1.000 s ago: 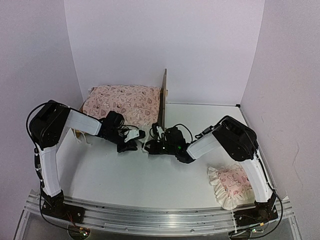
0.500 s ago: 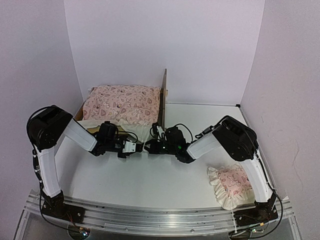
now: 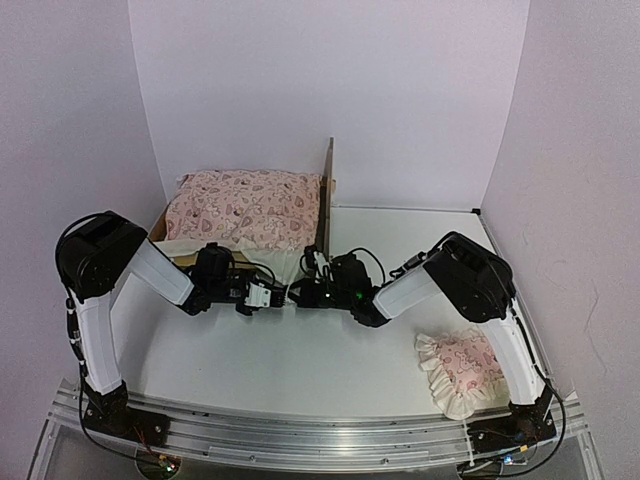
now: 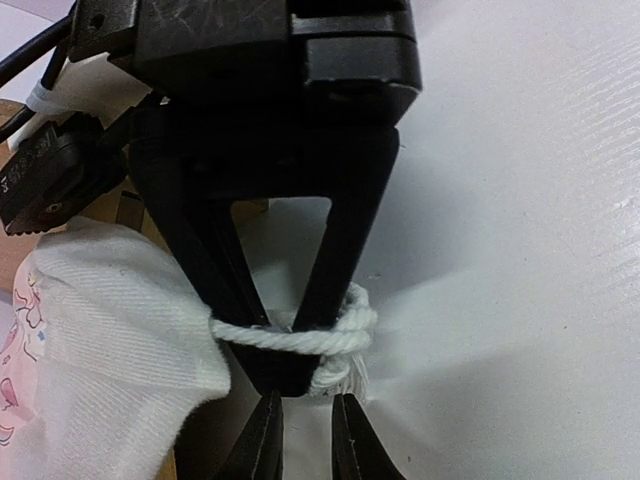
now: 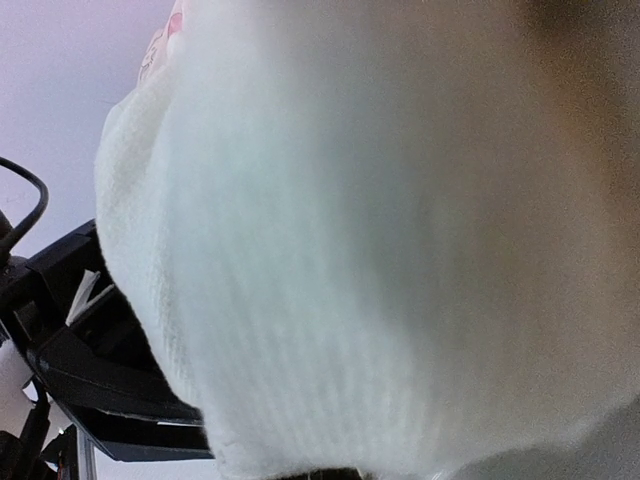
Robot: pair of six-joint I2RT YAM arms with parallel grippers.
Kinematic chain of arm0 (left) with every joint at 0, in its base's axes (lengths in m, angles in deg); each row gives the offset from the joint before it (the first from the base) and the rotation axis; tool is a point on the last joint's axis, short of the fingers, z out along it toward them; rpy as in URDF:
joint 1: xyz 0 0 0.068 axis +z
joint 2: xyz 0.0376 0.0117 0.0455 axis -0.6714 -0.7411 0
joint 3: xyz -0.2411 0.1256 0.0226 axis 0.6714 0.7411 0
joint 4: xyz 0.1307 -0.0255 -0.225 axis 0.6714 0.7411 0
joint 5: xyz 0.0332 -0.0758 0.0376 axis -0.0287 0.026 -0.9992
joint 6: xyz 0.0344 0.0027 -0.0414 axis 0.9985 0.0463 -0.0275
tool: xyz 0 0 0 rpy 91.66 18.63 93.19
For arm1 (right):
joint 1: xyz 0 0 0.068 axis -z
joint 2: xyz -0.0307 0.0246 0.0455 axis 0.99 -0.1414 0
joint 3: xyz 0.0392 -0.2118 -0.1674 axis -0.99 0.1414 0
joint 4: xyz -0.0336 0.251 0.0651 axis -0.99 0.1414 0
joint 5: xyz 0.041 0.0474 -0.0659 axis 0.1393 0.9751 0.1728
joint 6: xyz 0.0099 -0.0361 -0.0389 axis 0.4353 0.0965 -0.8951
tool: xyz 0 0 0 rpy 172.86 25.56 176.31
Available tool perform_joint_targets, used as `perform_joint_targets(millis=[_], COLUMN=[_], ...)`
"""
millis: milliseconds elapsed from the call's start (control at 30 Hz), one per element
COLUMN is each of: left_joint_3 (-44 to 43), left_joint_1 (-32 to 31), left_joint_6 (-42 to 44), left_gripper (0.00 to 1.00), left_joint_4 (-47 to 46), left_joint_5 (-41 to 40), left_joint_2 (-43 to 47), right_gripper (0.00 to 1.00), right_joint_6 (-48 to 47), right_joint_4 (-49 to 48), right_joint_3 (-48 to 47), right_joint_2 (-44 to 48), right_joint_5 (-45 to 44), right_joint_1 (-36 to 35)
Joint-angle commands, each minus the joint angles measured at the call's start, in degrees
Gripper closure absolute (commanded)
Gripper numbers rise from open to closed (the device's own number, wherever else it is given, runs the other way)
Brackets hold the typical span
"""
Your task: Set up the pet bed
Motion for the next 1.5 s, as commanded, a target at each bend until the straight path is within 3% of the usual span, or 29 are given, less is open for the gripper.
perform_joint_targets(millis=[0,367,1033,1333,1467], left_joint_3=[-0.99,-3.80,-1.75,-0.60,-2.06], left_joint_1=[0.01,-0.13,-0.24,-0.22,-0.55], left_joint_6=[1.93,1.07,3.15,3.77,1.01], left_gripper=[0.80,0.78,0.81,0.82,0.91], left_joint_4=[2.18,1.85,-10.28,-11.23,-10.72], left_joint_5=[2.92,2.89,-0.98,2.46,3.35], left_joint_2=[-0.31,-2.44,-3.23,-2.93,-3.54], right_gripper=[1.00,1.00,1.00,1.00,1.00], right_joint_6=[3.22,4.04,10.04,9.69,9.15], right_joint_4=[3.00,2.88,3.14,9.28,10.01], right_joint_3=[-0.92,-1.75,-0.60,-1.77,-1.79], right_joint_2=[-2.38,-3.05,-3.28,-1.96,-1.54], right_joint_5=[-0.62,0.15,0.41,-0.68,-0.80], right_joint_1=[1.42,1.42,1.96,1.66,1.50])
